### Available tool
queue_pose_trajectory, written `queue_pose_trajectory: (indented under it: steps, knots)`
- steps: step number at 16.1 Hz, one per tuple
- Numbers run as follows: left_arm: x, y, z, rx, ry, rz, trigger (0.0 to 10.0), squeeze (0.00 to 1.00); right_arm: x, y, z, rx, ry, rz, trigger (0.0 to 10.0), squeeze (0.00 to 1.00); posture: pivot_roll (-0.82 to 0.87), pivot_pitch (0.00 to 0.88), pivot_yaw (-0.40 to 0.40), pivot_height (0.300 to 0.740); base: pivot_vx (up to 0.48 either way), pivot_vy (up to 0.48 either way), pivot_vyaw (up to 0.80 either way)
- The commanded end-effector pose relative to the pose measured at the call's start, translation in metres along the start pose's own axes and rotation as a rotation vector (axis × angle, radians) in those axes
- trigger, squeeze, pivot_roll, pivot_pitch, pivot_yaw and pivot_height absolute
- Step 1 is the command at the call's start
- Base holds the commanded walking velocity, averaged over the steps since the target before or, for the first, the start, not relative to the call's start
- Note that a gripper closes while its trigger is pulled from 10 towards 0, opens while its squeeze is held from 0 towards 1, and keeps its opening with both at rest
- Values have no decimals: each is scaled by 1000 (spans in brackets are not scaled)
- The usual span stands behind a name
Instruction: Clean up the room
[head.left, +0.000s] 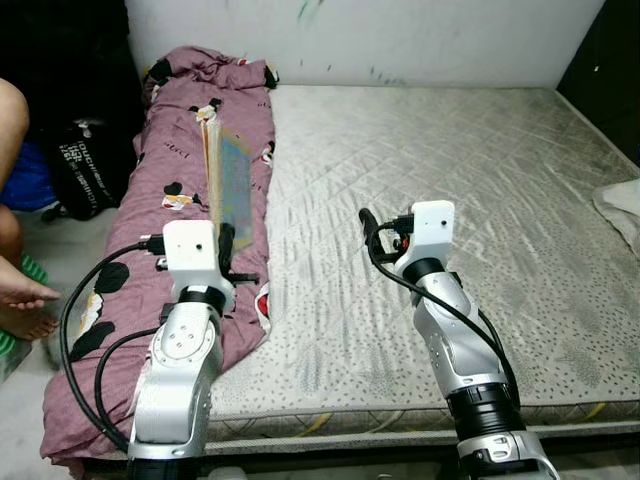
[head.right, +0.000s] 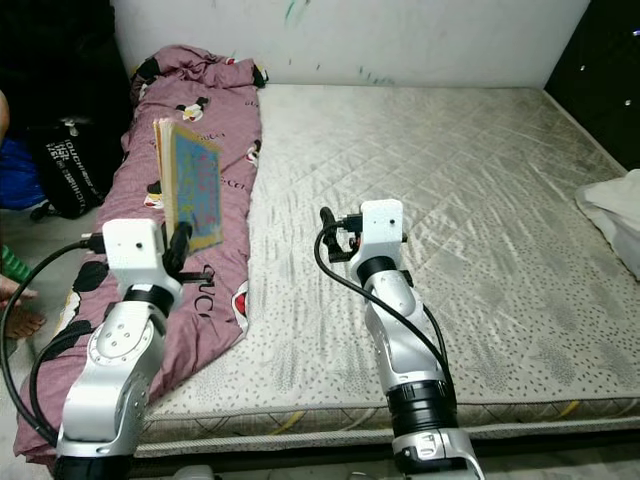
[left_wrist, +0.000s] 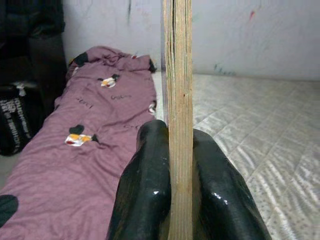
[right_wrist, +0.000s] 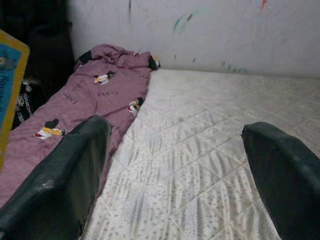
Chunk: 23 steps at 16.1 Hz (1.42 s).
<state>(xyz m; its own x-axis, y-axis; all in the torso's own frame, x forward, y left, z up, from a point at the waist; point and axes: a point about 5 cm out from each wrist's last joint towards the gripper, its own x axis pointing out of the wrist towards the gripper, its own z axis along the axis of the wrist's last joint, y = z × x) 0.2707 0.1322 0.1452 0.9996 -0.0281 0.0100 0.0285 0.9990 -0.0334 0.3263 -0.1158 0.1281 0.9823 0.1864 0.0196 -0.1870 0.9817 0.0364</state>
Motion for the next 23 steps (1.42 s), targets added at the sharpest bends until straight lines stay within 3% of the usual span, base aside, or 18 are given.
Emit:
queue_pose_trajectory:
  steps: [1, 5, 8, 21, 23]
  knots:
    - [2, -2, 9, -4, -48, -11, 10000, 0, 2, -2, 5, -8, -11, -6, 10000, 0, 27, 0, -40, 740, 0, 0, 0]
    - [2, -4, 9, -20, -54, -13, 10000, 0, 2, -2, 6, -56, -16, 11, 10000, 0, 28, 0, -45, 740, 0, -234, 0]
    - [2, -4, 9, -23, -55, -14, 10000, 0, 3, -2, 5, -61, -13, 9, 10000, 0, 28, 0, -46, 740, 0, -314, 710]
    - [4, -5, 9, -33, -59, -15, 10000, 0, 5, -3, 0, -36, 18, 6, 10000, 0, 31, 0, -56, 740, 0, -317, 0]
    - [4, -5, 9, -35, -60, -15, 10000, 0, 5, -3, 0, -40, 17, 8, 10000, 0, 32, 0, -58, 740, 0, -313, -656]
